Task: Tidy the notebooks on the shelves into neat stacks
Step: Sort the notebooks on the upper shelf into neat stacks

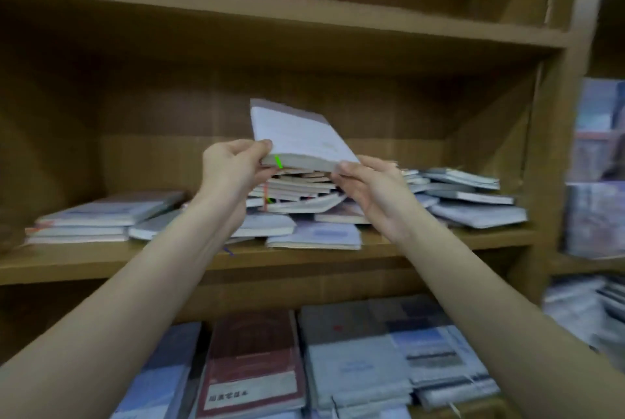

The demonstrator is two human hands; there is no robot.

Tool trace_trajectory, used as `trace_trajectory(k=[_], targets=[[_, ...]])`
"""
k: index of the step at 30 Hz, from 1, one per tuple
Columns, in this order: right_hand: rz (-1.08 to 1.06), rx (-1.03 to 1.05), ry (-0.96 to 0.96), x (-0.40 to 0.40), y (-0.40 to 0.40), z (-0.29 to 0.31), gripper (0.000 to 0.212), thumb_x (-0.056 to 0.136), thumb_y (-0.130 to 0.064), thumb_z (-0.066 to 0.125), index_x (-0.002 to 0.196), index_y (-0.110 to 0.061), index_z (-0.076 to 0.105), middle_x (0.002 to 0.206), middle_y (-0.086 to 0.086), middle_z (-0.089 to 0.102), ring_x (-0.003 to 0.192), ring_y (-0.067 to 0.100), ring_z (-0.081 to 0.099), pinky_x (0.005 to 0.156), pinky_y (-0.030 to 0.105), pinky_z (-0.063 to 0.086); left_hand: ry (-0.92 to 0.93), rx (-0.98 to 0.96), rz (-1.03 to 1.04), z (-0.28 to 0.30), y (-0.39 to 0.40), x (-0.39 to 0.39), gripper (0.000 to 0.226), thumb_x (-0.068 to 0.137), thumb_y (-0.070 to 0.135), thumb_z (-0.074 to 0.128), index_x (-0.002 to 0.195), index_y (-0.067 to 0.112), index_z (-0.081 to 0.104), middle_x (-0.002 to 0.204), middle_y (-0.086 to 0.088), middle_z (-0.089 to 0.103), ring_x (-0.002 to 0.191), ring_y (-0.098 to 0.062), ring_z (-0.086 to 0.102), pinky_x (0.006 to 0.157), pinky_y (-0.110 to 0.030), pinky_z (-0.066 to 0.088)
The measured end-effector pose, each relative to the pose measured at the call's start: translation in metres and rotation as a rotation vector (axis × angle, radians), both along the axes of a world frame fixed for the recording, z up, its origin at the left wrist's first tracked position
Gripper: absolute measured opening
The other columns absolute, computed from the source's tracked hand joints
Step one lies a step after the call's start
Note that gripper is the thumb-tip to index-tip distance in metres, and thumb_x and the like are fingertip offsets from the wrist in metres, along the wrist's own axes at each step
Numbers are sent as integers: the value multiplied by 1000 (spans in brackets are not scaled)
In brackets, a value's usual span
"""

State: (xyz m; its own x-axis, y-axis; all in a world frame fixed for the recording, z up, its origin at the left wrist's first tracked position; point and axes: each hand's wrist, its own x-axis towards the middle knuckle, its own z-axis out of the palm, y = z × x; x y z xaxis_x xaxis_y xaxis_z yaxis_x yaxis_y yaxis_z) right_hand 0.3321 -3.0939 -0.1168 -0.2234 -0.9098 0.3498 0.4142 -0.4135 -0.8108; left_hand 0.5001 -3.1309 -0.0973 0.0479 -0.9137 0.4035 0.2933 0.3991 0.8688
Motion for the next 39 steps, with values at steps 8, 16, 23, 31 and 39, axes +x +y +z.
trace_trajectory(k=[8, 16, 23, 31, 39], targets=[[-783, 112, 1212, -136, 29, -4, 82, 80, -26, 73, 145, -29, 23, 152, 1, 18, 139, 23, 20, 110, 39, 25, 74, 13, -266, -3, 6, -162, 18, 89, 7, 60, 103, -4, 60, 78, -5, 65, 59, -8, 65, 64, -20, 57], [-1555, -70, 1544, -238, 47, -28, 28, 81, -6, 65, 109, -11, 66, 95, 12, 68, 103, 43, 52, 92, 55, 37, -98, -8, -524, -22, 20, -260, 14, 94, 18, 53, 87, 12, 64, 89, -4, 71, 78, -12, 70, 73, -28, 57], [-1493, -269, 1404, -293, 77, -22, 25, 81, -7, 64, 106, -6, 65, 90, 14, 63, 79, 35, 54, 63, 32, 38, -878, -643, -135, -65, -22, -279, 46, 87, 24, 63, 131, 15, 50, 129, -2, 57, 119, -16, 53, 95, -24, 42], [-1373, -380, 1388, -317, 119, -19, 26, 81, -12, 62, 105, -4, 66, 89, 7, 61, 82, 15, 45, 63, 18, 29, -1405, -1036, 275, -85, -30, -331, 42, 91, 32, 53, 130, 18, 48, 130, -3, 45, 121, -23, 41, 94, -31, 34], [-1337, -365, 1303, -338, 140, -36, 35, 84, -32, 58, 105, -4, 64, 92, 1, 60, 83, 26, 56, 66, 31, 46, -1215, -1190, 330, -67, -45, -326, 22, 69, 16, 78, 82, 7, 63, 80, -11, 60, 75, -31, 62, 50, -33, 45]])
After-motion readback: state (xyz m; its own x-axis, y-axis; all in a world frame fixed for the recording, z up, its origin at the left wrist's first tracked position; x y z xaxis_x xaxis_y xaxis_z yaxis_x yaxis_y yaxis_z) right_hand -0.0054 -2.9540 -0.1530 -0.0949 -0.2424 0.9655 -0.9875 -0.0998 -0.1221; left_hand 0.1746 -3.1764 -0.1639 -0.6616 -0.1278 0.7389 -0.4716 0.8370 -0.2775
